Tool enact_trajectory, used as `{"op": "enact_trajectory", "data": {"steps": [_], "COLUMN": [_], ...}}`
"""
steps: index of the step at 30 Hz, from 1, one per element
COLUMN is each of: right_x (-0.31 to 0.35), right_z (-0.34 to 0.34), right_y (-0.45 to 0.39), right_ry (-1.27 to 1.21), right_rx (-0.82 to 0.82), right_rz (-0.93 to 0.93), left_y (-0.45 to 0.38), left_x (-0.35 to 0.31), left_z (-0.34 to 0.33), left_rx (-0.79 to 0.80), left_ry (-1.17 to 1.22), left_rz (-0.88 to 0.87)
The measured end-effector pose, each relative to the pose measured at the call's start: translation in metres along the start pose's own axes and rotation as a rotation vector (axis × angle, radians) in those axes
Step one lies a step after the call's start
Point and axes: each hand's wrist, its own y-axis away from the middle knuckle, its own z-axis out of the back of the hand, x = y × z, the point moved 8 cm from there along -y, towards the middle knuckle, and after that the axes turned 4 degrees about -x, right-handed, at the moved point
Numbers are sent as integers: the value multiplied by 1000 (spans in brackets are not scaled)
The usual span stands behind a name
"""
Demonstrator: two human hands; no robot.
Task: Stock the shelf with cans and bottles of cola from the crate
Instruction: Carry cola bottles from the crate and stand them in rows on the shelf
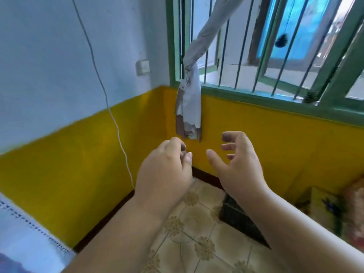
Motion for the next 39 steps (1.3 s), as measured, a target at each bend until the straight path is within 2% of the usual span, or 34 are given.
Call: {"op": "enact_trajectory", "data": {"steps": [6,13,22,29,39], "right_x": [-51,-94,-150,-227,-370], "right_z": [-2,-3,8,40,86], "right_y": [-43,-115,-175,-213,-314], "right_ry": [60,176,257,259,170], "right_rx": [-58,-135,-236,-296,-211], "right_rz": [-88,-192,-342,-416,-466], "left_y": [-42,-128,-201,-220,-258], "left_x": [-9,-18,-54,-105,-192], "left_z": [-64,-161,-258,-344,-480], "left_rx": [66,160,311,465,596], "left_ry": [102,257,425,419,305], "left_rz": [-62,-205,-319,-383,-352]}}
